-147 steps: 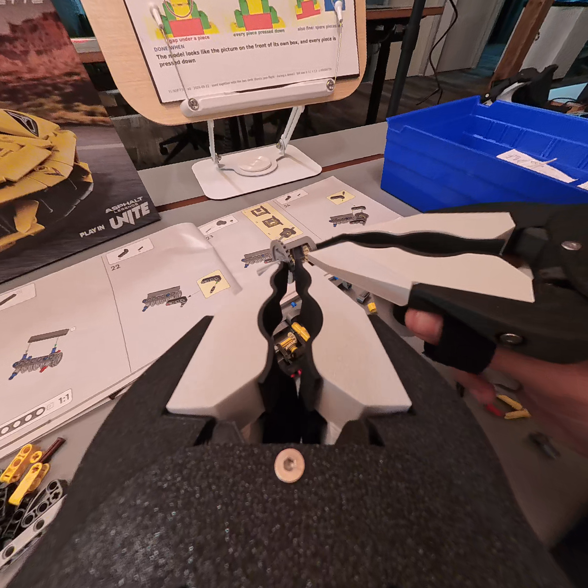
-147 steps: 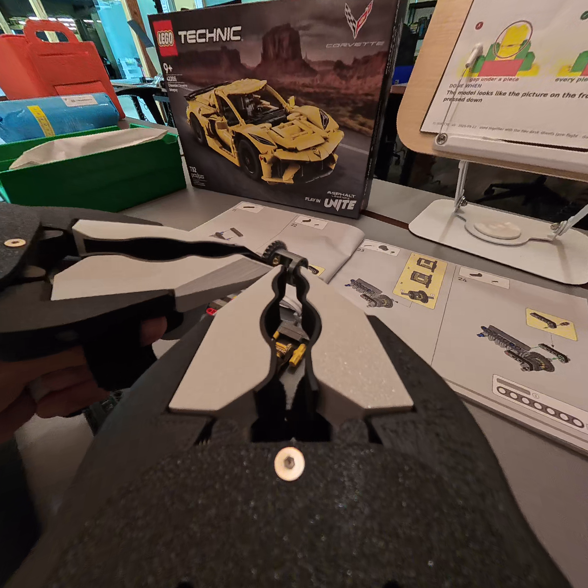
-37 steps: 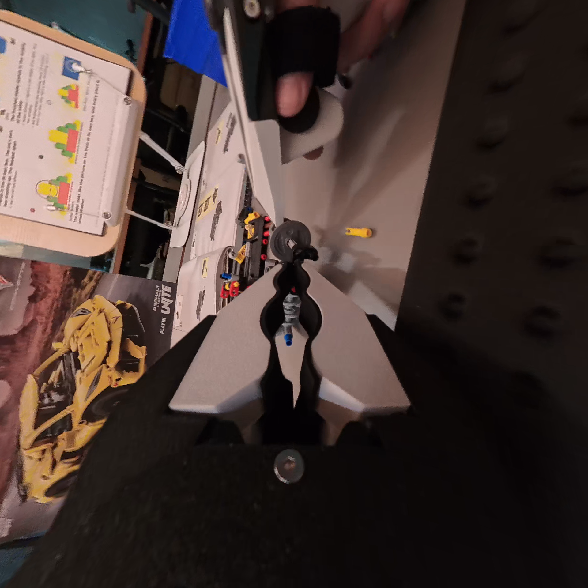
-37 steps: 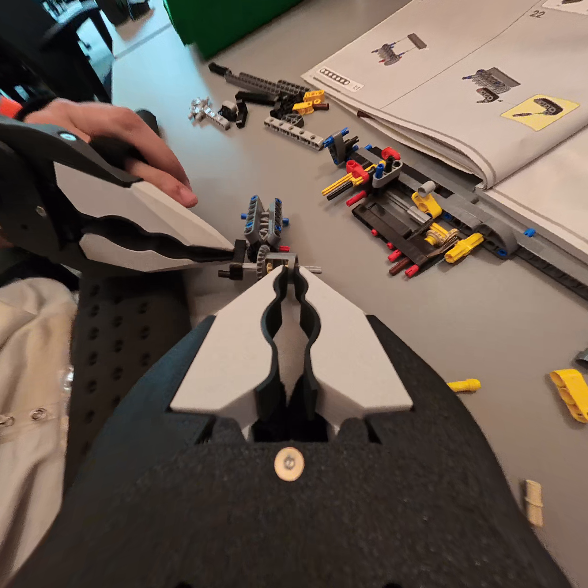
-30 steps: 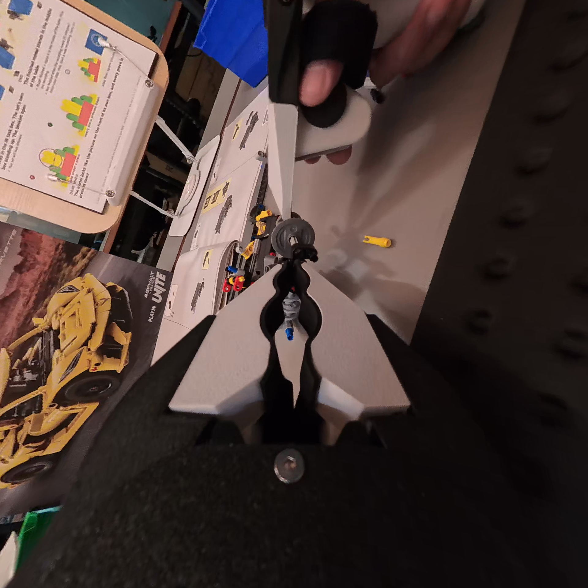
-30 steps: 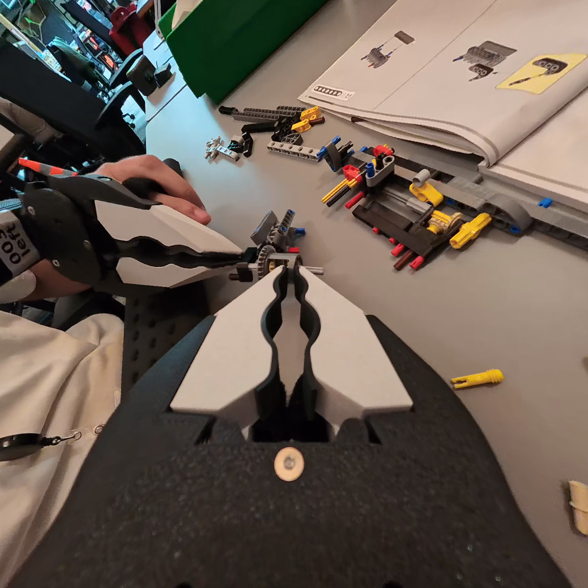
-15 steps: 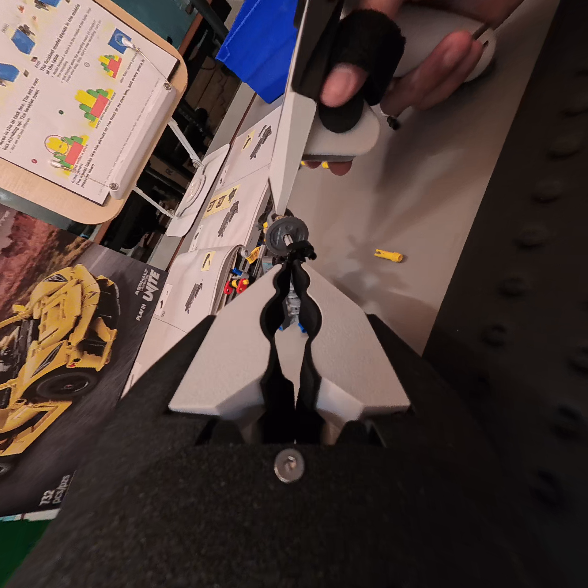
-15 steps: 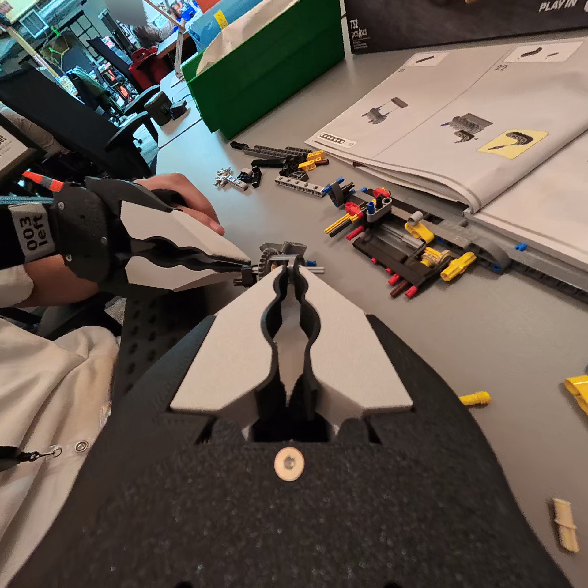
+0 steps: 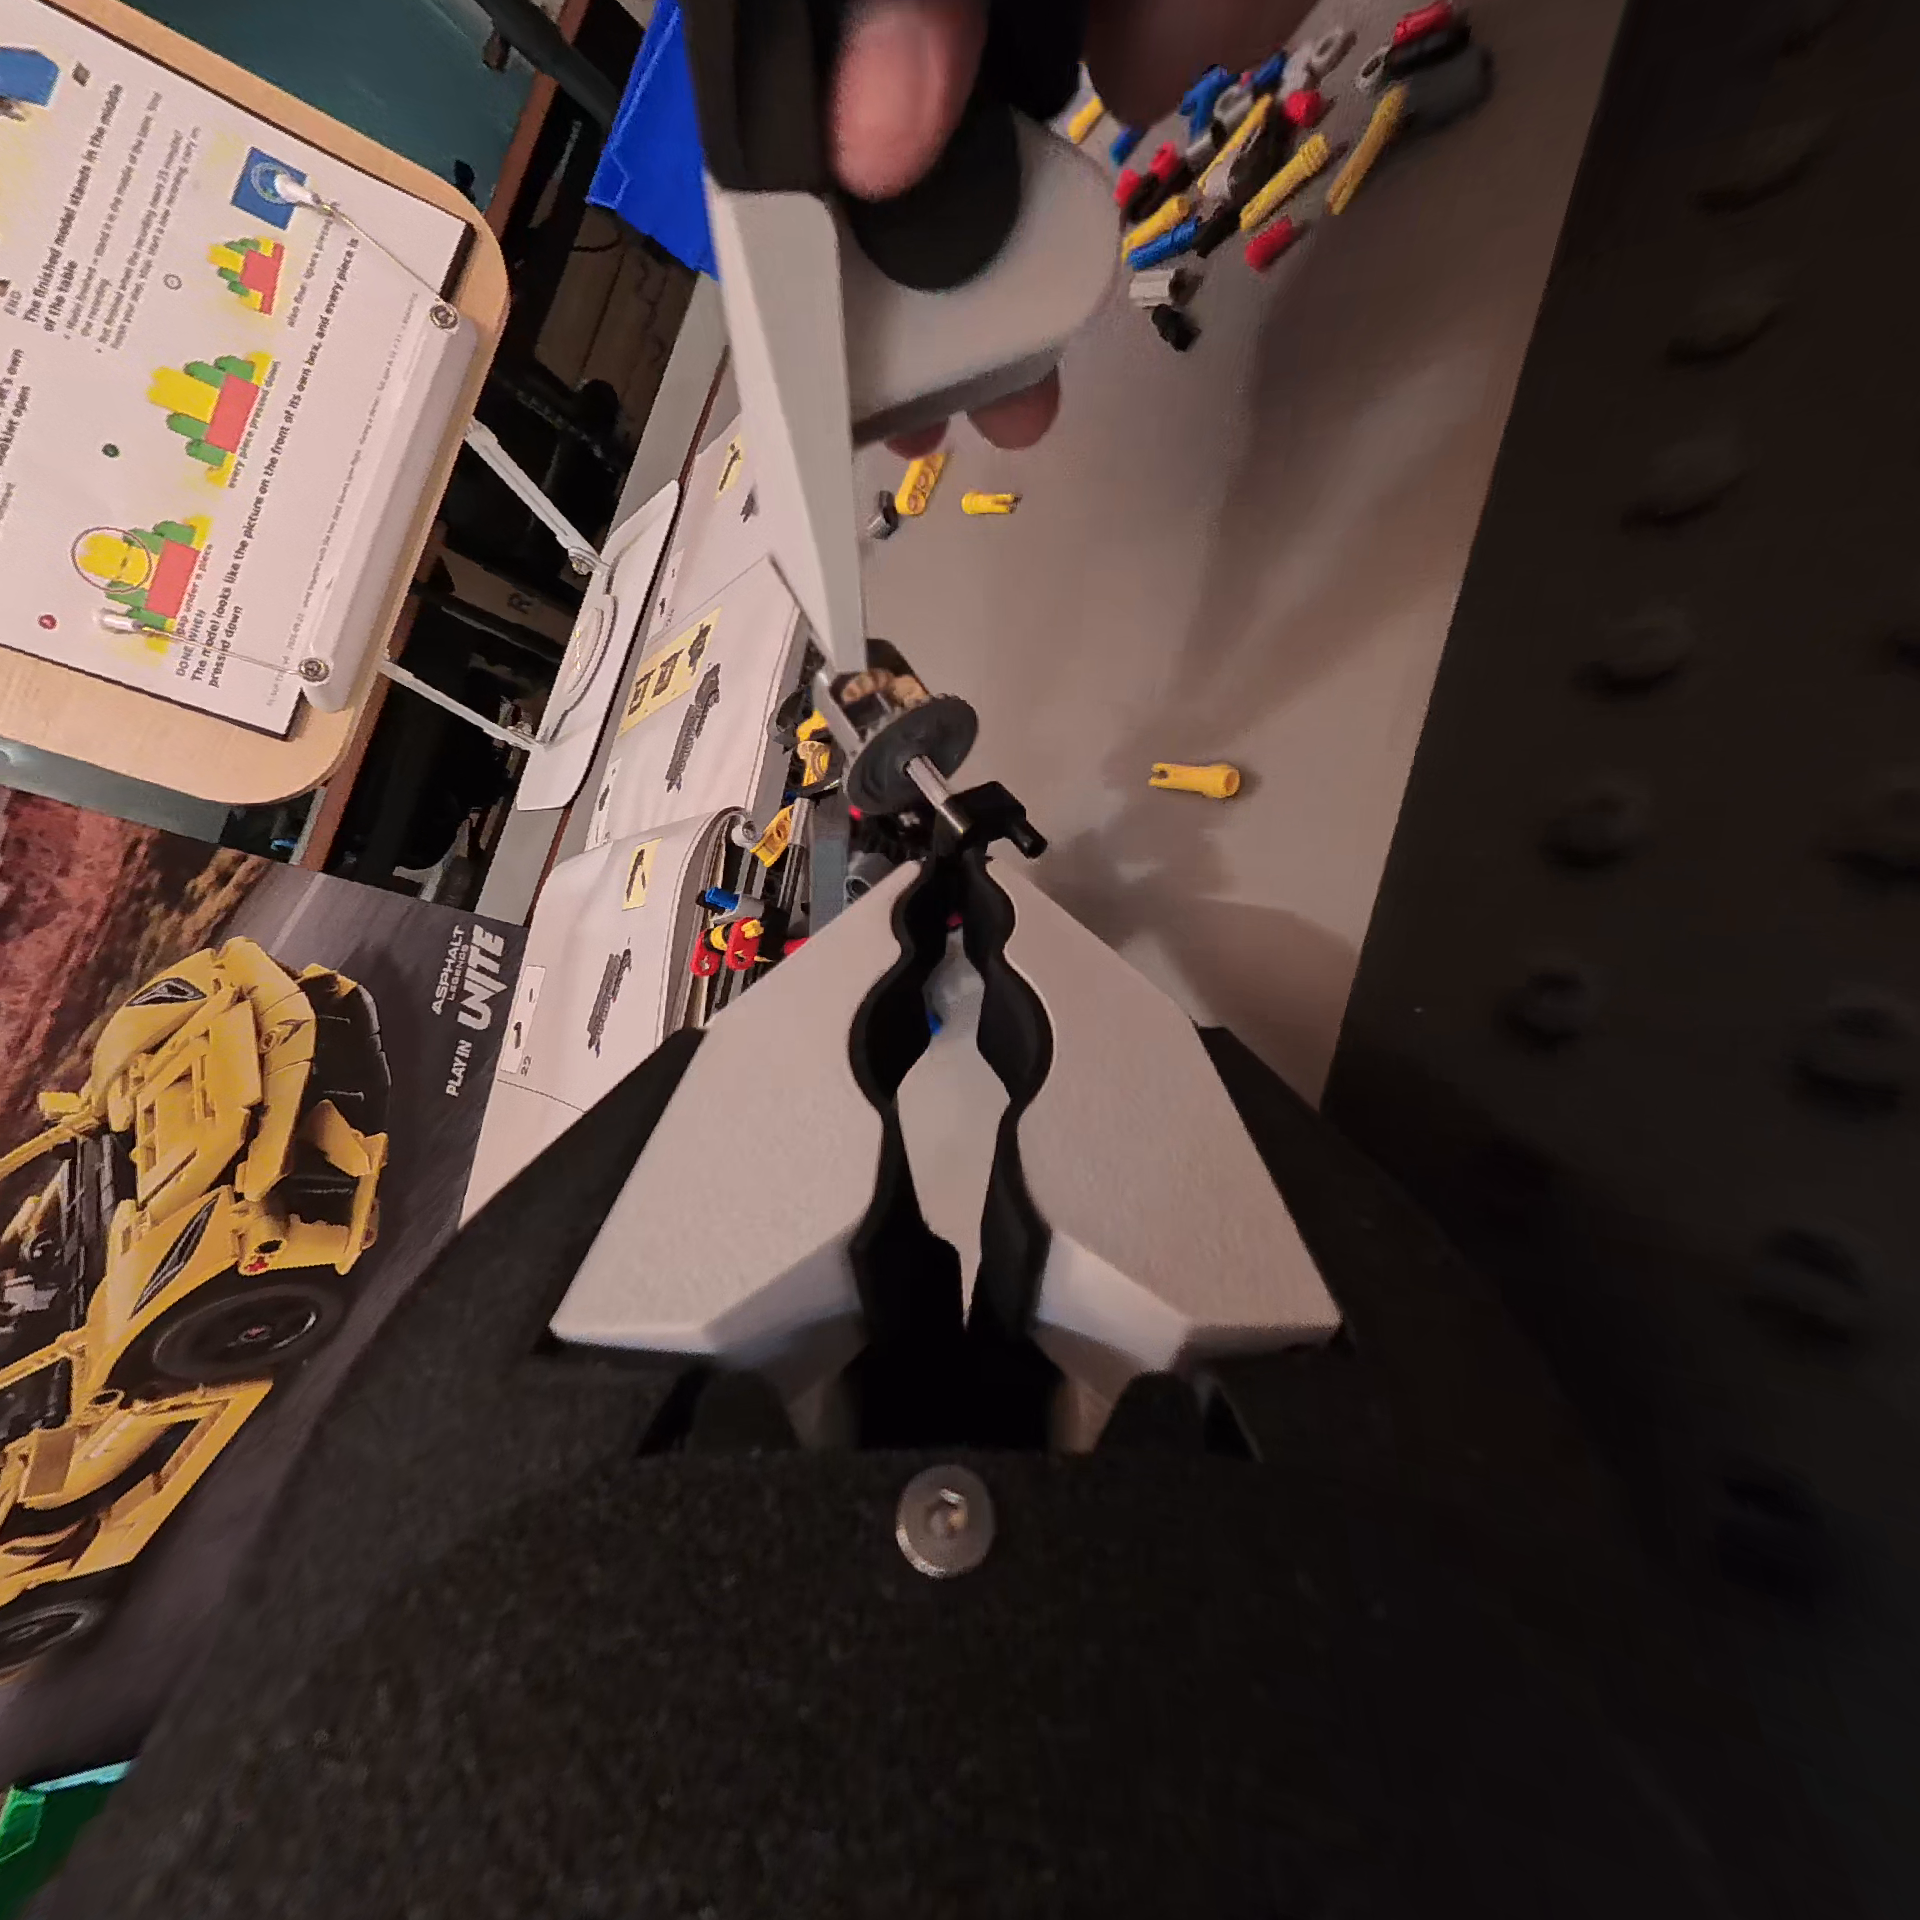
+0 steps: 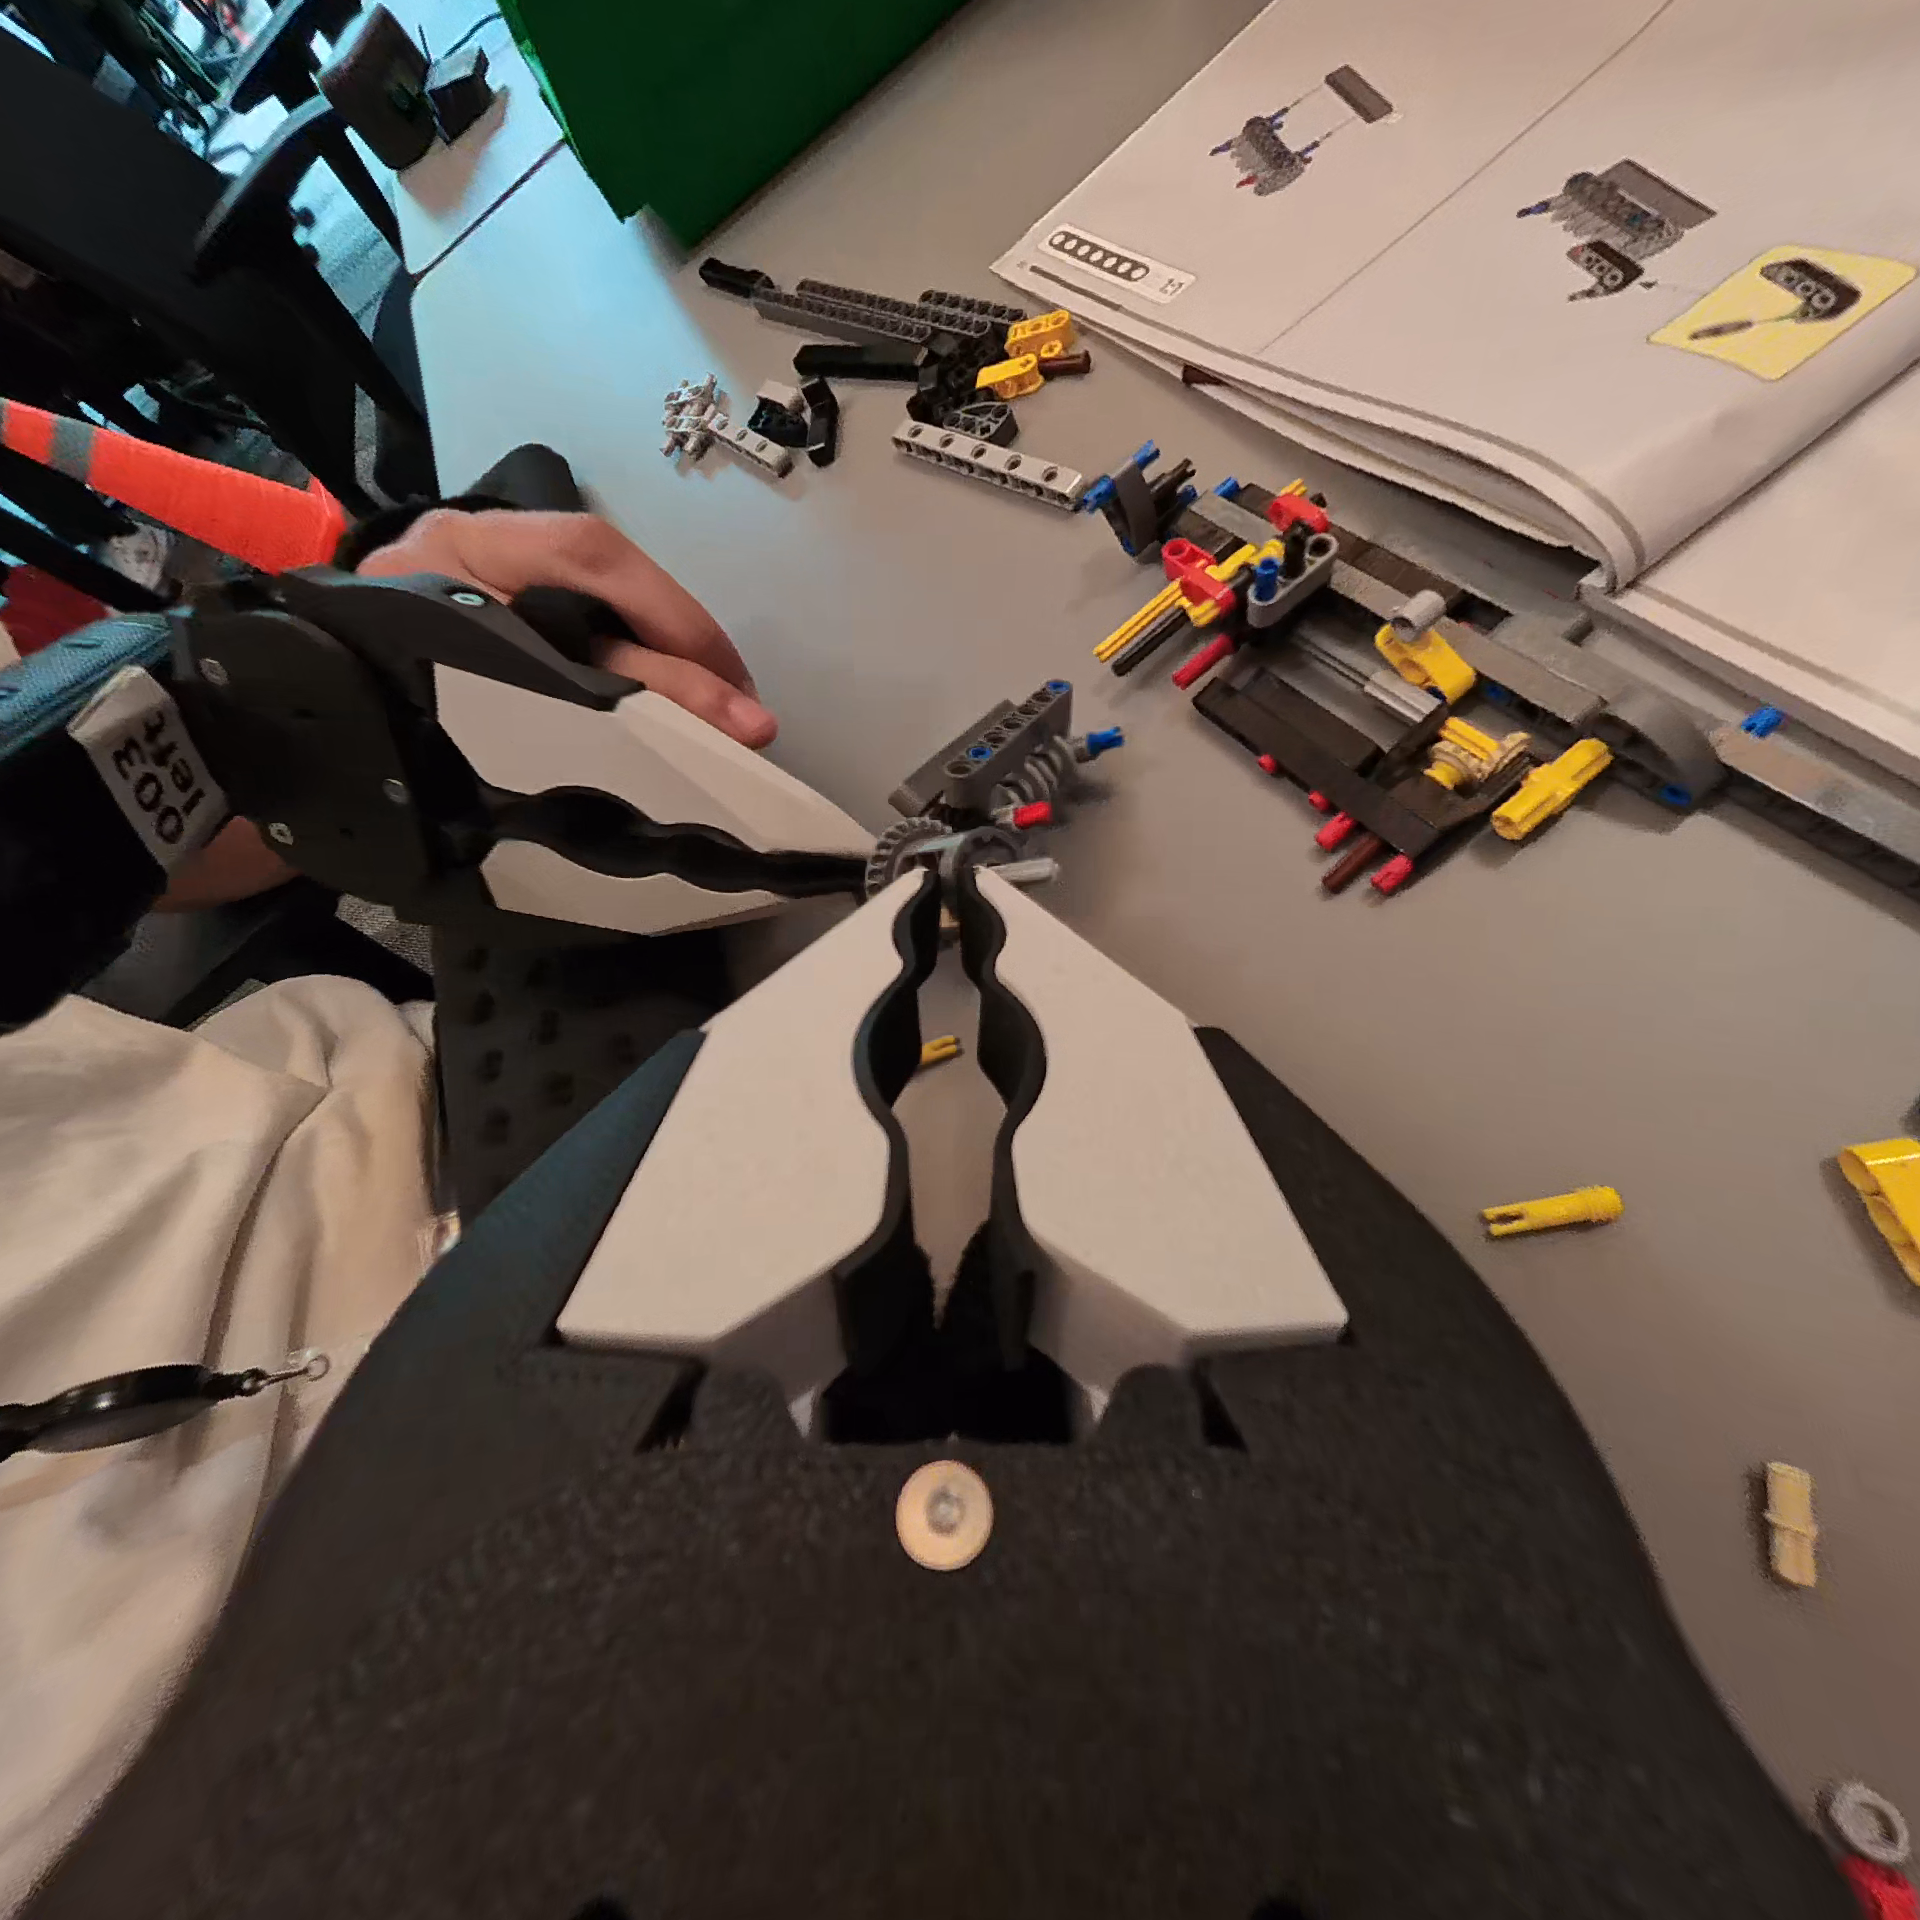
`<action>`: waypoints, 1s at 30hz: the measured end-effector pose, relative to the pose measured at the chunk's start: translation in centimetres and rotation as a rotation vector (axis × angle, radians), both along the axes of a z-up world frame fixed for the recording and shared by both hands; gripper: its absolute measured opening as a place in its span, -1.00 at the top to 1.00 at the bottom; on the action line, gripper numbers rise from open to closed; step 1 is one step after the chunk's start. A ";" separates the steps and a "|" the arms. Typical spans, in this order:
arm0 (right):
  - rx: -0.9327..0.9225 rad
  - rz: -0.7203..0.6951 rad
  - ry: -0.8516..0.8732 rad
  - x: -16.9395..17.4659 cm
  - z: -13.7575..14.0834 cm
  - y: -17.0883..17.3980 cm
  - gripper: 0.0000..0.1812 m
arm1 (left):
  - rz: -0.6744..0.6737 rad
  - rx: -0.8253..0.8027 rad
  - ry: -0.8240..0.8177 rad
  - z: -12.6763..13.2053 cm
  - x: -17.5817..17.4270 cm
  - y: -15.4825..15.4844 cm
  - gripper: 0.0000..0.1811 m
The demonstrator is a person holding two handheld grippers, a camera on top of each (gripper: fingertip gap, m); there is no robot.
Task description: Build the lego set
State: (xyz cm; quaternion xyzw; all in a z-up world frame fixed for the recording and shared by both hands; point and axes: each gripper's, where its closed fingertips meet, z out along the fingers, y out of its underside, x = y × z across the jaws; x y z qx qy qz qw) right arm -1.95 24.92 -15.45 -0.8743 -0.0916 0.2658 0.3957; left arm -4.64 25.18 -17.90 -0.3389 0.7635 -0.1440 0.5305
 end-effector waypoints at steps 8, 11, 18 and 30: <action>-0.016 -0.004 -0.156 0.0 0.0 -0.3 0.98 | -0.010 0.015 0.001 -0.1 0.1 -0.3 1.00; -0.026 -0.010 -0.124 0.2 -0.4 -0.3 0.98 | -0.001 0.019 0.005 -0.2 0.1 -0.1 0.99; -0.034 -0.011 0.020 0.2 -0.7 -0.1 0.98 | 0.017 0.032 -0.003 -0.2 0.3 0.2 0.88; 0.066 0.069 0.168 -0.1 0.2 -0.3 0.98 | -0.069 -0.080 -0.029 1.0 -0.4 -0.7 0.99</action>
